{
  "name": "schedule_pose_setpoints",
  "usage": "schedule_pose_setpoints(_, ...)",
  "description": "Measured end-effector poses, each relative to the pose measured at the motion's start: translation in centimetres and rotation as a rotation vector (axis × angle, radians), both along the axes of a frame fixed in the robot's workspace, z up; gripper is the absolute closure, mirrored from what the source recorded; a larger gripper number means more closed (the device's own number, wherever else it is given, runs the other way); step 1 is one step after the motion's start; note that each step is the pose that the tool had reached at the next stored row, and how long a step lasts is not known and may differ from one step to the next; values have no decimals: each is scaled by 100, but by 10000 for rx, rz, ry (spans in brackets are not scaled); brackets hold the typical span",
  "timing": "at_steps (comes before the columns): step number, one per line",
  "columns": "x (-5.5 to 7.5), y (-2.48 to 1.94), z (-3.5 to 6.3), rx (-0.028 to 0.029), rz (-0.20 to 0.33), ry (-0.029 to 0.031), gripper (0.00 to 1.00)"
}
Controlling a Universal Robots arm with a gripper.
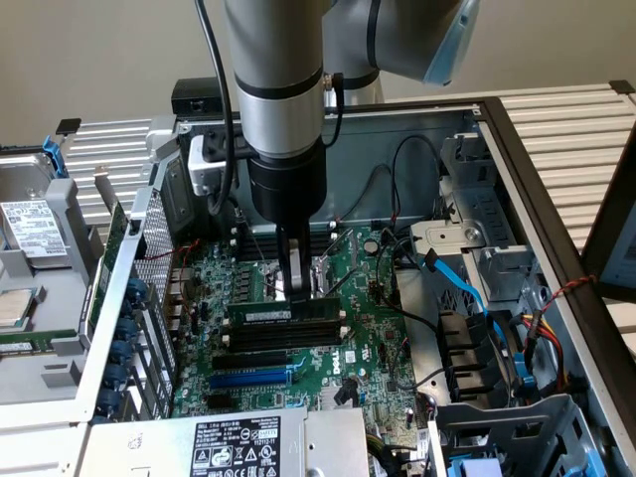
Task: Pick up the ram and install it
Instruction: 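Insert the ram into the slot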
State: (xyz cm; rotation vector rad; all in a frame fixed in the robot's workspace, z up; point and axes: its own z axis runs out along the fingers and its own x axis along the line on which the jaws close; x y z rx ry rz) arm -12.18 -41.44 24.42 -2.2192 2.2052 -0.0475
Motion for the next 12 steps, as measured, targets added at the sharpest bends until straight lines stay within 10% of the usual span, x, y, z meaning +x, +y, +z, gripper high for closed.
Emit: schedule_pose_setpoints(12, -31, 1, -40, -2, -1, -161, 87)
